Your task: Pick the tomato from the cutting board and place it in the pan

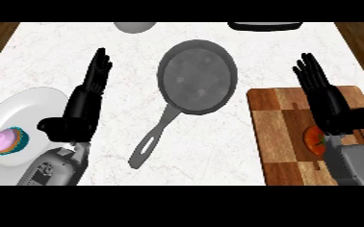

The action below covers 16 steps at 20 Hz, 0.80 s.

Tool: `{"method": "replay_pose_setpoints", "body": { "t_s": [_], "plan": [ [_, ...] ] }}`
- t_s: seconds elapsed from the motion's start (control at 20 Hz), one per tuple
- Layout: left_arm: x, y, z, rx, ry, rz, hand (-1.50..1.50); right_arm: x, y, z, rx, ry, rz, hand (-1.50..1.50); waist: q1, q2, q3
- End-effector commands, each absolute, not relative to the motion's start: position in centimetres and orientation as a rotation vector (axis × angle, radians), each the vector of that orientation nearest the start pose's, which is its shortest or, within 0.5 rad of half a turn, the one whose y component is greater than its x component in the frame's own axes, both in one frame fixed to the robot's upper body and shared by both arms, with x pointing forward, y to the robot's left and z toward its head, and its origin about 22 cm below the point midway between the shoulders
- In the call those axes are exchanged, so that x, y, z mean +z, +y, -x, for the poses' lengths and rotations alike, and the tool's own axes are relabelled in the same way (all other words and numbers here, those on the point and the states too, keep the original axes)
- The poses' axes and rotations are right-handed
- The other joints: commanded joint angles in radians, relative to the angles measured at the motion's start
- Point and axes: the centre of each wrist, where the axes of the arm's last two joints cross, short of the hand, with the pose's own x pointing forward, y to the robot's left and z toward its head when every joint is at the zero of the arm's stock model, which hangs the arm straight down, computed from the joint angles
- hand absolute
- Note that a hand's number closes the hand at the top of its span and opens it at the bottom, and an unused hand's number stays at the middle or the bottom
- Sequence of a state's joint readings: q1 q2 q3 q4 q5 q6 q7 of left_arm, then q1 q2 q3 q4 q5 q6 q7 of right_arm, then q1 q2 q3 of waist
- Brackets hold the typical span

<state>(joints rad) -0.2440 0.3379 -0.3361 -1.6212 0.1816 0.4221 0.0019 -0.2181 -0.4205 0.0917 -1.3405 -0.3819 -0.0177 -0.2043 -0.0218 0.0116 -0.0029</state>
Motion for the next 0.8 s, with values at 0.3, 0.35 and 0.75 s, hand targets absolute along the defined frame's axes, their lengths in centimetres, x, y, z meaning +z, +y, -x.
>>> {"method": "replay_pose_setpoints", "body": {
  "t_s": [0.3, 0.35, 0.75],
  "plan": [
    [1.5, 27.1, -25.0, -0.177, -1.454, -0.384, 0.0, 2.4, -43.9, -22.7, -0.147, -1.473, 1.0, -1.5, -0.066, 0.018, -0.02],
    [0.5, 28.0, -24.0, -0.164, -1.4, -0.408, 0.0, 0.6, -43.2, -22.1, -0.649, -1.402, 1.001, -1.5, -0.104, -0.016, -0.004],
    [0.3, 28.8, -22.0, -0.202, -1.363, -0.4, 0.0, -5.1, -38.5, -11.5, -0.671, -1.062, 1.236, -1.5, -0.033, -0.022, -0.007]
  ]
}}
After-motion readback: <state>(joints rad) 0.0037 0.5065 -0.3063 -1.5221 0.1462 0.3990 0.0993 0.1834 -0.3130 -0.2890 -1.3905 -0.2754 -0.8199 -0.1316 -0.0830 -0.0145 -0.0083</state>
